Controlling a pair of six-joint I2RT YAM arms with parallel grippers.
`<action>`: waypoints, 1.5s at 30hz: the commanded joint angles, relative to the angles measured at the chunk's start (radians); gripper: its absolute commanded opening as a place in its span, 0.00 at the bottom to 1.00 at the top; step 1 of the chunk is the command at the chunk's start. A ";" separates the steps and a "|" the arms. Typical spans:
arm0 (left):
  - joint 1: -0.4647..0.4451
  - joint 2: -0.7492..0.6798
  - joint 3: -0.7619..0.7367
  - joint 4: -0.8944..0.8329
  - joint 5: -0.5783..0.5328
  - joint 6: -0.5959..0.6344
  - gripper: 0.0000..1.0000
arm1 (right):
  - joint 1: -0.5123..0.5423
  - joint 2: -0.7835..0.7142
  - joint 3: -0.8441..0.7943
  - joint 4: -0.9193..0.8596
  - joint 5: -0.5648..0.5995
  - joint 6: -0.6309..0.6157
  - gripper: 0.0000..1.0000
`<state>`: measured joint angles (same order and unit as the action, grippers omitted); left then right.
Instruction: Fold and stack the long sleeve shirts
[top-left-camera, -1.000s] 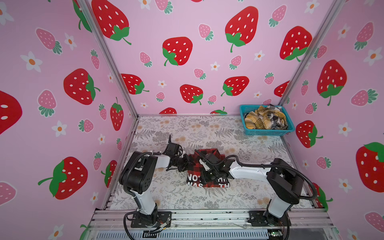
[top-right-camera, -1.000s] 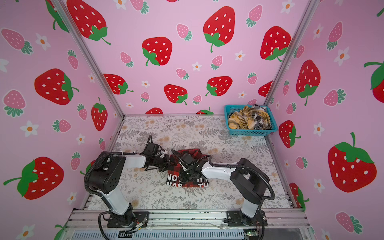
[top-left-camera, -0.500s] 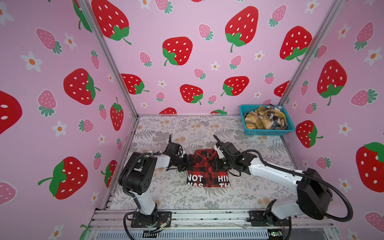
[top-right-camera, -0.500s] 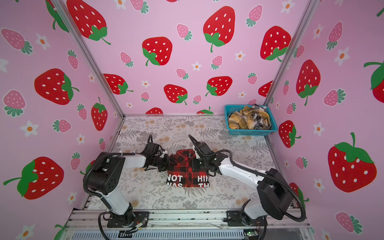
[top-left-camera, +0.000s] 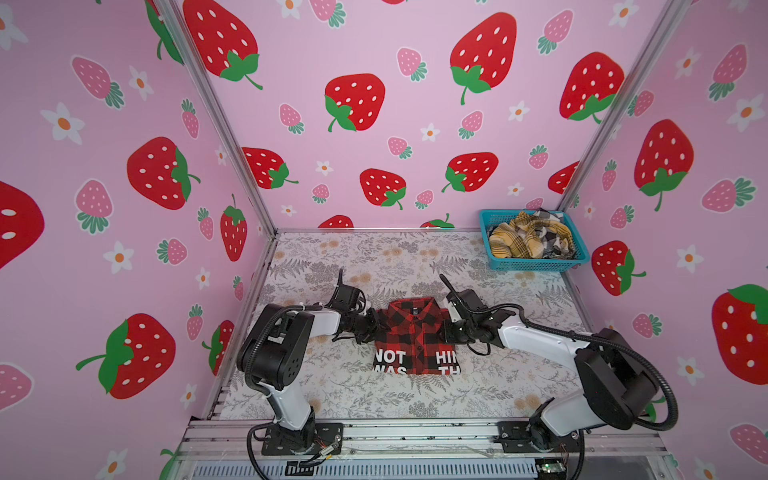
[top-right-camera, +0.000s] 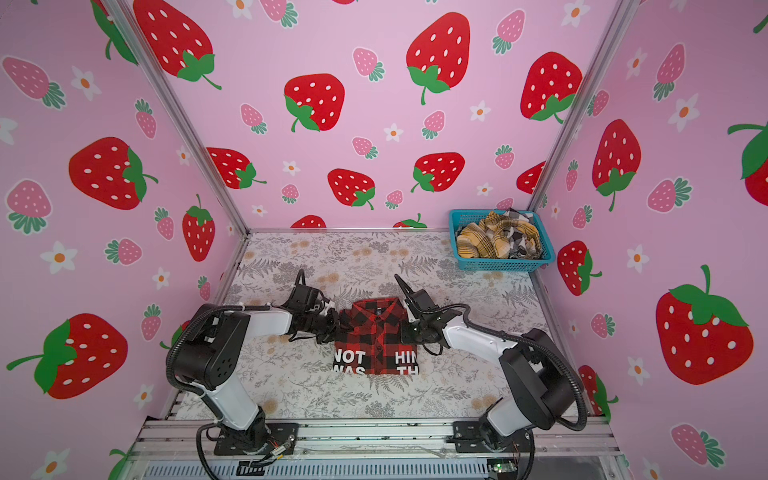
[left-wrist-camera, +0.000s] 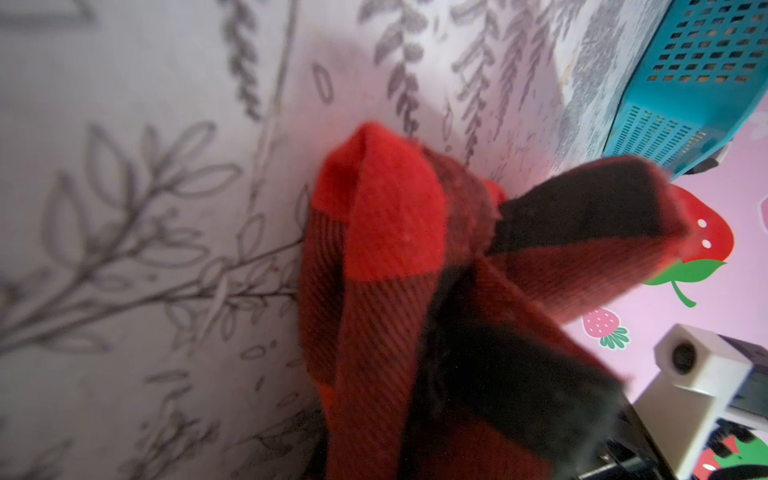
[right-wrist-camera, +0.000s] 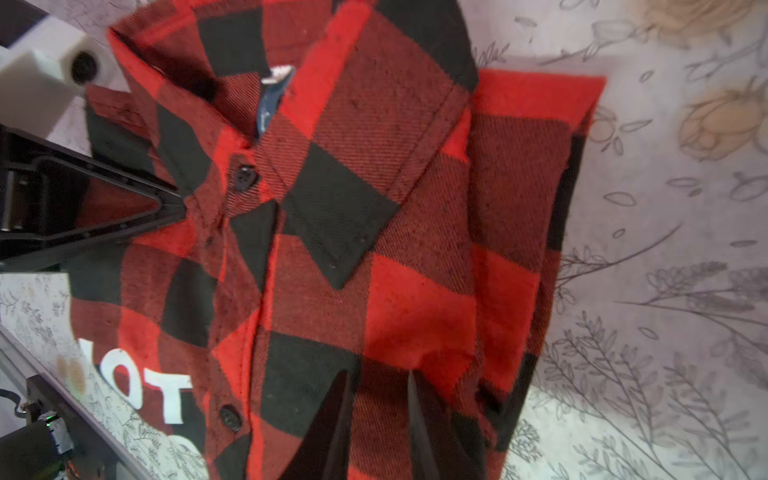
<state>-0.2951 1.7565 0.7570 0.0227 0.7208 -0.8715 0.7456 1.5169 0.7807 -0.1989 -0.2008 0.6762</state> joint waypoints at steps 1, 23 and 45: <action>-0.005 0.009 -0.003 -0.086 -0.061 0.009 0.20 | -0.009 0.021 -0.022 0.021 -0.001 -0.013 0.26; -0.005 -0.058 0.076 -0.274 -0.119 0.119 0.37 | -0.053 -0.074 0.020 -0.059 0.083 -0.047 0.27; -0.130 -0.353 0.002 -0.511 -0.186 0.066 0.18 | 0.051 -0.102 -0.024 -0.012 -0.008 0.006 0.26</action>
<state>-0.3840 1.3827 0.7719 -0.5163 0.4969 -0.7547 0.7906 1.3956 0.7734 -0.2340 -0.1986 0.6601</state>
